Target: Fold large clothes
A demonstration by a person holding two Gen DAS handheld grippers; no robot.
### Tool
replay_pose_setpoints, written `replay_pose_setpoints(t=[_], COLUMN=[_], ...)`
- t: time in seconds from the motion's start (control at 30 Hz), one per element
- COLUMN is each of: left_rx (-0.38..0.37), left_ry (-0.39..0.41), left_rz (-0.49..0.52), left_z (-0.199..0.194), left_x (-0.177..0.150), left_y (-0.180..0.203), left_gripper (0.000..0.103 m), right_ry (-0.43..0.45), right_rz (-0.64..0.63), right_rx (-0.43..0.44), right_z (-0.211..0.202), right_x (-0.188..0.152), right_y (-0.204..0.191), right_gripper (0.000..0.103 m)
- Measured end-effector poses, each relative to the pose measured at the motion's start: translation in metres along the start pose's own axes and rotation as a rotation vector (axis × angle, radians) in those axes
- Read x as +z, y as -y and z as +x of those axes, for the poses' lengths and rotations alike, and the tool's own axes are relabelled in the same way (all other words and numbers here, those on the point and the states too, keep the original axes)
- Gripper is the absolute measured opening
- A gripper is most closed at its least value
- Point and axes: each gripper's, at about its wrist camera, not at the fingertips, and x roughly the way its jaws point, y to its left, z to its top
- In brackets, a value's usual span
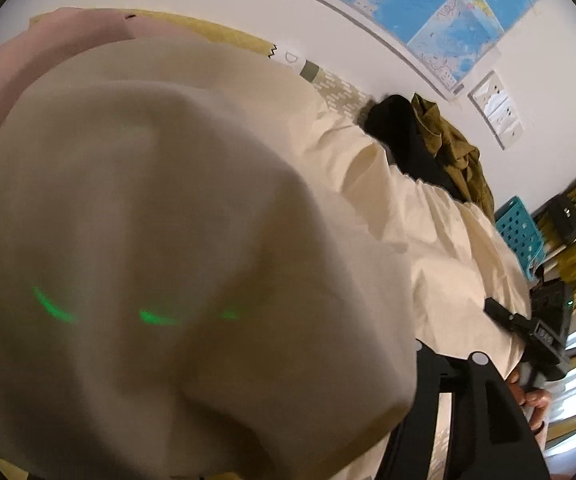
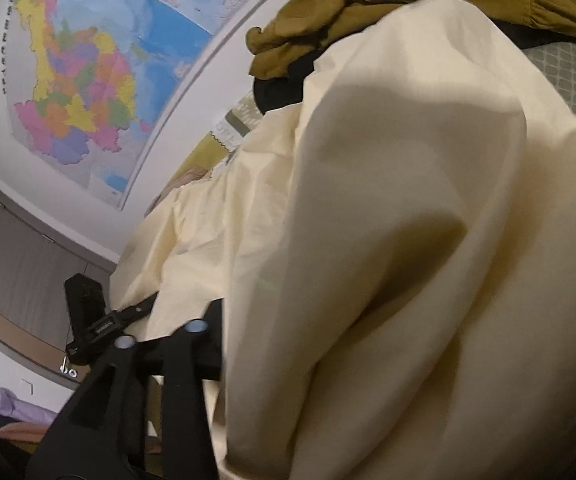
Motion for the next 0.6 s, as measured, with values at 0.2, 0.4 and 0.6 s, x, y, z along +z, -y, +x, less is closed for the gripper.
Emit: replay_pose_setpoints(t=[0.2, 0.4, 0.6], left_rx=[0.018, -0.004, -0.087], left_ry=[0.002, 0.003, 0.028], left_rz=[0.034, 0.045, 0.077], left_z=[0.001, -0.014, -0.04], left_x=[-0.001, 0.003, 0.009], left_y=[0.01, 0.02, 0.039], left_gripper=[0.048, 0.038, 0.038], right_ry=[-0.004, 0.037, 0.099], right_rz=[-0.036, -0.088, -0.148], right_rx=[-0.012, 0.004, 0.014], right_z=[0.01, -0.013, -0.049], right_x=[0.002, 0.004, 0.009], right_y=[-0.009, -0.031, -0.063], right_gripper=[0.036, 0.019, 0.017])
